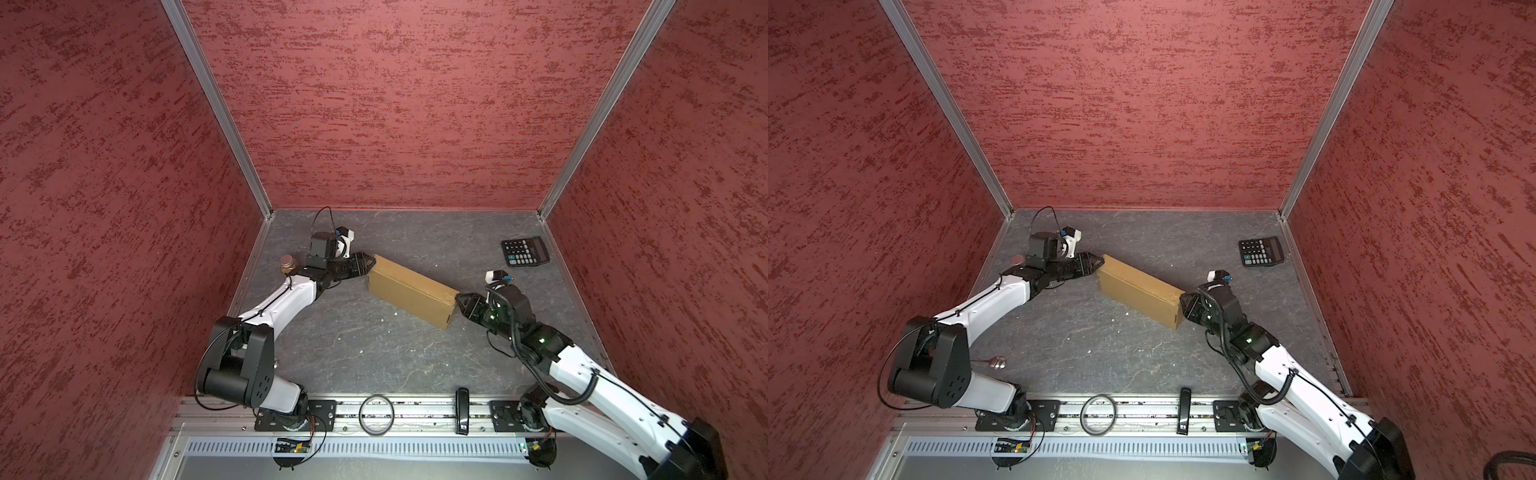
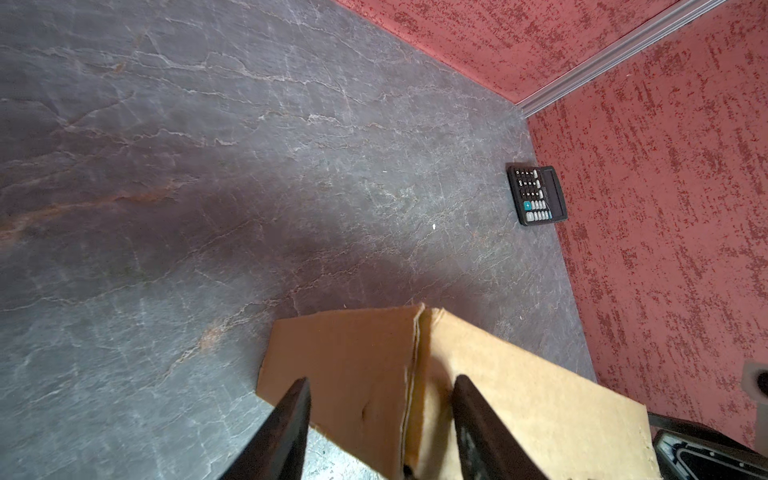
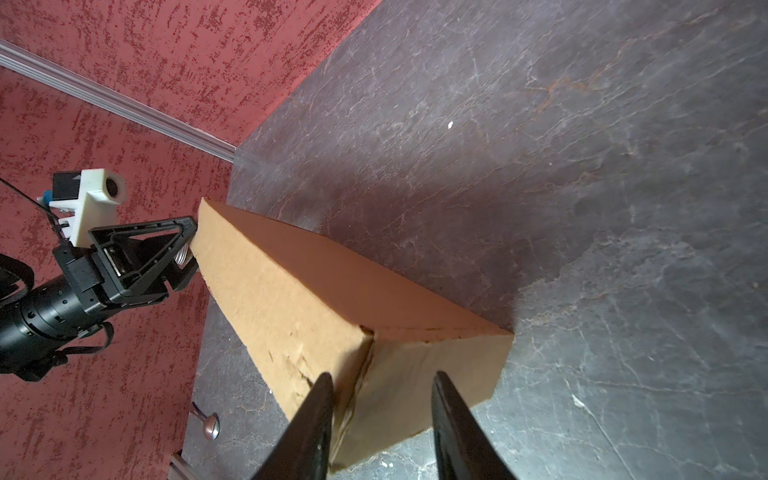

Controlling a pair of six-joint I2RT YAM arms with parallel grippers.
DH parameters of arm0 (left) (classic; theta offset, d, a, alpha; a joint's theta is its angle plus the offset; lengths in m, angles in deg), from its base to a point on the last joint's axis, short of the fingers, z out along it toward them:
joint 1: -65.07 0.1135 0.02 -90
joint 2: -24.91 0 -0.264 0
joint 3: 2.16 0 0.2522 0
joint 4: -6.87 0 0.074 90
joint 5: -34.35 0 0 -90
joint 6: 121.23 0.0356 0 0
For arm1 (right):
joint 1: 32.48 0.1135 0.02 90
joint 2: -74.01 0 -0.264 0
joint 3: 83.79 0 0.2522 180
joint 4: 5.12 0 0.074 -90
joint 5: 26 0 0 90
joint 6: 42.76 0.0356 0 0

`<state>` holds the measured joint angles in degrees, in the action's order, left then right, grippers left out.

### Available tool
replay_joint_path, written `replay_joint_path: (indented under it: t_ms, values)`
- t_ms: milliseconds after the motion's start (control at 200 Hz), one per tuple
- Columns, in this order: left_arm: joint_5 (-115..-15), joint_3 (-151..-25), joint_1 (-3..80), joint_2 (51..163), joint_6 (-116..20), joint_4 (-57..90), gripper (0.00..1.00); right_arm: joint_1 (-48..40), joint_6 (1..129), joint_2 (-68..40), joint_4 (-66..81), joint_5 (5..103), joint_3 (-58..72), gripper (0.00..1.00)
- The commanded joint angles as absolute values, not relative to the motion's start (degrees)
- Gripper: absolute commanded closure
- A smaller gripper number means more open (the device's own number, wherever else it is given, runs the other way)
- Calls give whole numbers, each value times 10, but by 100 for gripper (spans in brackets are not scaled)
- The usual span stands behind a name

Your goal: Fold the paper box

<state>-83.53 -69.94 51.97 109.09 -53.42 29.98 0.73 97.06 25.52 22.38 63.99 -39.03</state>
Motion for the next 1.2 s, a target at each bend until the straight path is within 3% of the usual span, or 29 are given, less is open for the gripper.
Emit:
replay_joint_path:
  t_ms: [0,371,1197]
  values:
    - [-858,-720,523,1091,-516,351,43,3,962,256,244,640,-371,54]
    - [-898,-753,529,1098,-506,371,43,3,944,229,247,610,-339,47]
    - [-953,-764,508,1116,-471,411,47,-3,927,143,287,570,-268,44]
